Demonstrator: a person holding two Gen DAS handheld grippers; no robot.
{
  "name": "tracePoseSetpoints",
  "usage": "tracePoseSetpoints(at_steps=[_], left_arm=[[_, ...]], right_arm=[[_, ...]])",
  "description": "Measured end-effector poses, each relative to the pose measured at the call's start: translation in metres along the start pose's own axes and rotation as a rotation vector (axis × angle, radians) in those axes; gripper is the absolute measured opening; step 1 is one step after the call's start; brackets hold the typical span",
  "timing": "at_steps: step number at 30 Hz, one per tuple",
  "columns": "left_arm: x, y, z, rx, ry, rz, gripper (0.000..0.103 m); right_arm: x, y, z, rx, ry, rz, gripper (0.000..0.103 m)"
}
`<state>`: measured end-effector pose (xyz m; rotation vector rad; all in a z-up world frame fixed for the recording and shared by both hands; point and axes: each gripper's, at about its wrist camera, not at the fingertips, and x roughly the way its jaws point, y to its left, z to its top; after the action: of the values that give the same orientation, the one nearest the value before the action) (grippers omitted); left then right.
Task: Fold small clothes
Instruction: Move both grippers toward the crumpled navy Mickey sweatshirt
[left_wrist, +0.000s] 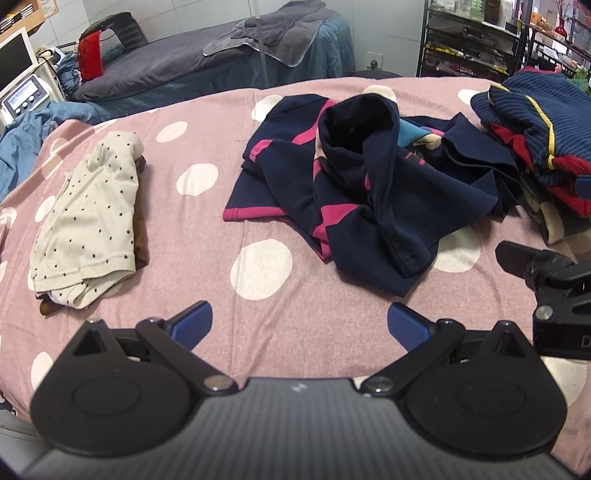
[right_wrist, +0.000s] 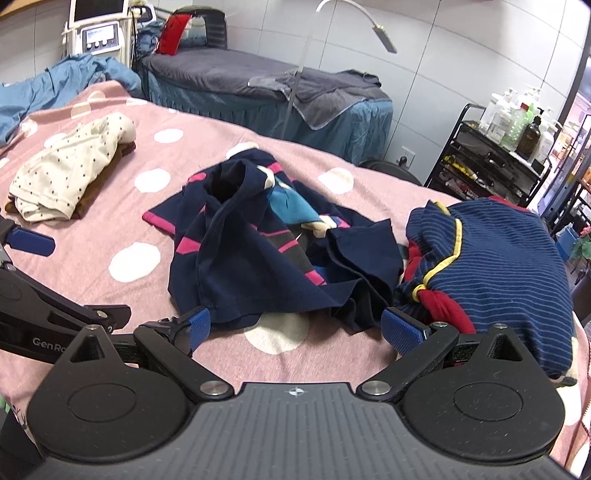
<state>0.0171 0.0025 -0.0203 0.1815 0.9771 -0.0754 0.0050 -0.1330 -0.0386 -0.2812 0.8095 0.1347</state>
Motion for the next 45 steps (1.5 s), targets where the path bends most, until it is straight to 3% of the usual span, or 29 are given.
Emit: tracePoseSetpoints(at_steps=[4,13,18,45], left_arm=[[0.01,-0.001,0.007,0.003,-0.014,-0.004,0.103],[0.034,0.001,0.022,0.035,0.064,0.044,0.103],[0.041,0.004,0.027,0.029,0.076,0.033,0.103],[0.047,0.003,0.032,0.05,0.09,0.039,0.103]], right_arm=[[0.008,0.001,0.003,-0.005,0.028,0.002,0.103],[0.029,0.001,0.015,-0.025,0.069,-0.007,0.103],[0.038,0.001,0.02,-0.039,0.087,0.001,0.103],[0.046,-0.001,0.025,-0.057,0.104,0.005,0.103]])
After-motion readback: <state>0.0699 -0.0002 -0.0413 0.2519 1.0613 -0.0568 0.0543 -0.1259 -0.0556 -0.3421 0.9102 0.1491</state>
